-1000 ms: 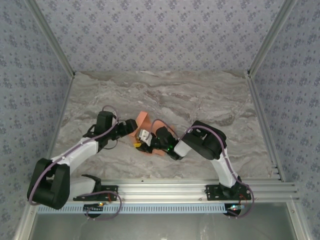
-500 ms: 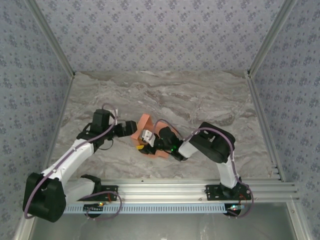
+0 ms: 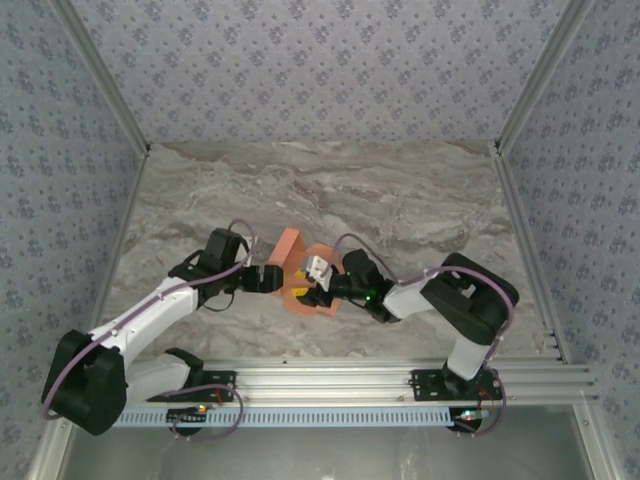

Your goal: Fold the paper box

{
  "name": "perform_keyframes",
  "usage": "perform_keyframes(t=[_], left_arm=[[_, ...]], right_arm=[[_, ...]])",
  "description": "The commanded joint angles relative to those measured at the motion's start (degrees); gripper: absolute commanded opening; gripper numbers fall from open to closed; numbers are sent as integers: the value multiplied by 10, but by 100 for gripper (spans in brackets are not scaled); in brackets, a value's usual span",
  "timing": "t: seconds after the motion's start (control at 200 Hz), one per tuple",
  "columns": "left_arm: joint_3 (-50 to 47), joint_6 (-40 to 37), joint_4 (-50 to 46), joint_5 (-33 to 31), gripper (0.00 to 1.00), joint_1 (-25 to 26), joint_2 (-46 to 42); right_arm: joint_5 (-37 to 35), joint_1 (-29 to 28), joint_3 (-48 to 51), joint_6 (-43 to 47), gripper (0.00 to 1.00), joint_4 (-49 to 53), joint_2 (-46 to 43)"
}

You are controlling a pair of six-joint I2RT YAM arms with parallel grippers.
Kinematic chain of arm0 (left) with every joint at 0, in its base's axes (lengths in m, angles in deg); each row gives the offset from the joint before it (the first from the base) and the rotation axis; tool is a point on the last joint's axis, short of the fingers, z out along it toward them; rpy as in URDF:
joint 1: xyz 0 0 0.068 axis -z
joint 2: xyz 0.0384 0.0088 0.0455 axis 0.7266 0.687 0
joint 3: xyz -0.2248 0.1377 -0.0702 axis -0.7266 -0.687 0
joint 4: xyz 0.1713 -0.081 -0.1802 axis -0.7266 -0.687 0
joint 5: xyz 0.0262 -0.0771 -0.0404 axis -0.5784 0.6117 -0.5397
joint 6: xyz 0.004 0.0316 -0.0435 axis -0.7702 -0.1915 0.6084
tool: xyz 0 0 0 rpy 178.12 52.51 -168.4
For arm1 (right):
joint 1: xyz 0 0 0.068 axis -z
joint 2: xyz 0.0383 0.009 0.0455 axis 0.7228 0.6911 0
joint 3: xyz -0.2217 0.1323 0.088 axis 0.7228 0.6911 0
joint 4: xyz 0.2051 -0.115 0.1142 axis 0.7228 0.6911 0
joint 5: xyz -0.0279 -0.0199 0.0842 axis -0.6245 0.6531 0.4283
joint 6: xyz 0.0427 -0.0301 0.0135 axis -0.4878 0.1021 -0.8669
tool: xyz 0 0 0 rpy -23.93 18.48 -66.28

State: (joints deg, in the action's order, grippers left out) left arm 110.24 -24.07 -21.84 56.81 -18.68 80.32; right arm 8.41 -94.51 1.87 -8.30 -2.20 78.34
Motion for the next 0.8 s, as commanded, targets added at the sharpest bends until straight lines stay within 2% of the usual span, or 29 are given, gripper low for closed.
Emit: perform_keyframes(t=[0.0,0.06,0.215,0.34,0.485,0.585,0.794], left_arm=[[32,-31,-23,-60,91,23,19],[35,-39,-18,-79,91,40,31],[45,-51,-9,-109,91,67,69],[50,-57,-5,-106,81,69,80],[52,-77,-13,-91,78,69,78],[49,-85,-11,-86,71,69,79],[46,-107,11,-55,50,69,81]], right_arm=[[-29,26,23,-1,46,33,-42],[-47,41,38,-12,46,29,-66],[-30,86,63,-45,46,-2,-109],[-12,100,58,-40,46,17,-124],[-3,104,58,-38,46,18,-123],[0,104,59,-38,46,17,-118],[-1,106,60,-37,46,15,-114]])
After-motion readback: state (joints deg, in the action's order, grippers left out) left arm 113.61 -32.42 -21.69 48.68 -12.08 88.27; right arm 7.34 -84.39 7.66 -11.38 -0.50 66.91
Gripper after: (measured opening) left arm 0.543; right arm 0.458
